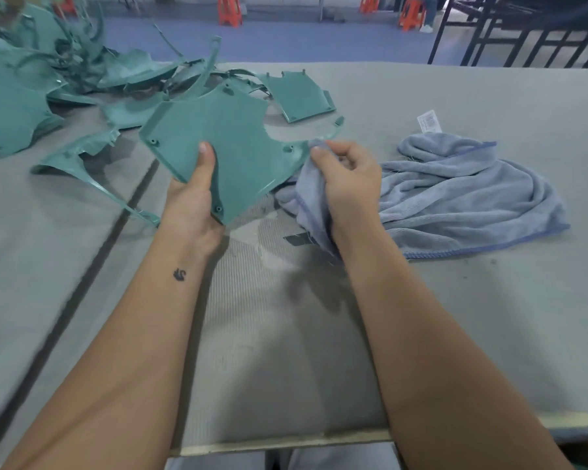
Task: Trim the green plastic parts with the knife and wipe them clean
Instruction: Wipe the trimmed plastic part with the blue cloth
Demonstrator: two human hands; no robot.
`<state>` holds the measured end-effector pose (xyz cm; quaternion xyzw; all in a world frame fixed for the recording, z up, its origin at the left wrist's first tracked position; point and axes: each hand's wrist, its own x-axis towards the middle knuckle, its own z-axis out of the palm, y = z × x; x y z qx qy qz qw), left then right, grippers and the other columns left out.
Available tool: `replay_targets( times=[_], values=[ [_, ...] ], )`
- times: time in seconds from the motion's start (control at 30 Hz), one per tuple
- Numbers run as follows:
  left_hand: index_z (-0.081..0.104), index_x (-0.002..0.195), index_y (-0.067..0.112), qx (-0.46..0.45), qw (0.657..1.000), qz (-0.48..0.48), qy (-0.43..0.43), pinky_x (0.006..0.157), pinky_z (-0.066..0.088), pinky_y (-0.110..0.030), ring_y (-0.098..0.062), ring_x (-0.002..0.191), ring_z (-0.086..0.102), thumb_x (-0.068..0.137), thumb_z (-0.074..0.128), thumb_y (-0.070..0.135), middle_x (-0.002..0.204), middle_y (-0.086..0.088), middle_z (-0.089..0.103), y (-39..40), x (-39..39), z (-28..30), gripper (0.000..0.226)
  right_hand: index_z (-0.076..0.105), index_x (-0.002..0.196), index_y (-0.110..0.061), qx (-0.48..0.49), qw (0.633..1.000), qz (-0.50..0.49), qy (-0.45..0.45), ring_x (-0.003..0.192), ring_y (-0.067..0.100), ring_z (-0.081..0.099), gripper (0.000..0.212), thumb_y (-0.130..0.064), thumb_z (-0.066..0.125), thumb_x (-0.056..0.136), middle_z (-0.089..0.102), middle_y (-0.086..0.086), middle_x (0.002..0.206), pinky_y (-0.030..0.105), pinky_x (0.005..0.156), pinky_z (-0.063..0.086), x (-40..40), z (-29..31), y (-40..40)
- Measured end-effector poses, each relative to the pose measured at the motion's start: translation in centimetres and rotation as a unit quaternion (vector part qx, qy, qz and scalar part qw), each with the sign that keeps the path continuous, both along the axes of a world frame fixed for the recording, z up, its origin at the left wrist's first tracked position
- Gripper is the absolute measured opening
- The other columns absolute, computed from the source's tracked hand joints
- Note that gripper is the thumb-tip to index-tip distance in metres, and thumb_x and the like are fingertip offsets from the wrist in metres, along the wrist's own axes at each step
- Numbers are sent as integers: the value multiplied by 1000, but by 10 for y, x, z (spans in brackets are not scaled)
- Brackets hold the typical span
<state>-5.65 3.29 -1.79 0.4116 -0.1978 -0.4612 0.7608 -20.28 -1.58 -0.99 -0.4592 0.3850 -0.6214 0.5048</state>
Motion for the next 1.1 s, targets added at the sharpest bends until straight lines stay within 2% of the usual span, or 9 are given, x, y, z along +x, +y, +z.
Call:
replay_targets(
  times=[0.1,0.27,0.4,0.53,0.67,0.73,0.87,1.0,1.1],
  values=[
    [53,136,11,-18,998,-59,-14,75,58,-33,-20,106,68,97,51,35,121,-4,69,4,5,0,45,63,77,-13,64,995,0,-77,58,7,55,12,-6,69,86,59,0,66,19,58,50,-10,3,-4],
    [55,135,15,-26,978,-189,-83,87,56,-37,-22,120,61,81,63,41,130,-4,64,12,22,-3,60,63,90,-7,135,975,-47,-172,59,11,59,4,-5,66,88,61,2,69,20,57,53,-27,10,-7],
    [73,113,25,-29,961,-249,-116,84,57,-36,-20,117,63,59,86,51,125,-1,67,15,29,-6,61,64,111,-1,192,960,-65,-196,57,11,62,23,-8,65,89,64,2,76,17,50,51,-40,12,-9],
    [76,107,25,-37,974,-209,-84,79,58,-35,-19,111,66,78,69,42,117,0,71,18,29,-6,34,61,119,-6,176,972,-26,-156,62,9,61,27,-15,61,94,64,-1,80,15,47,50,-38,12,-11],
    [69,110,19,-17,992,-121,-25,70,60,-35,-19,101,71,92,57,30,107,0,74,15,17,-2,24,62,100,-4,150,973,39,-173,77,23,62,8,-5,61,92,65,11,85,33,75,57,-19,11,-7],
    [65,117,16,-9,997,-70,-16,74,60,-36,-18,101,70,95,57,27,109,-1,74,11,9,0,26,61,87,-8,128,984,59,-111,77,22,60,7,-1,62,90,63,11,81,38,82,54,-8,6,-4],
    [60,128,11,14,1000,27,6,82,59,-39,-22,102,70,98,55,29,116,-7,71,4,2,2,35,64,79,-13,32,991,101,75,65,7,59,13,-1,66,86,64,1,71,17,66,50,5,-1,-1],
    [63,120,10,-4,993,47,108,80,59,-40,-24,98,71,103,47,28,111,-9,72,2,10,4,29,72,82,-18,-54,959,137,243,69,-7,60,10,-10,67,85,68,-14,74,8,67,45,11,-7,3],
    [65,107,9,-27,986,61,151,80,60,-38,-23,96,72,103,47,23,102,-8,75,3,15,4,23,62,57,-7,-78,945,134,288,66,14,57,33,-18,62,89,59,7,63,25,64,42,14,-8,3]
  ],
)
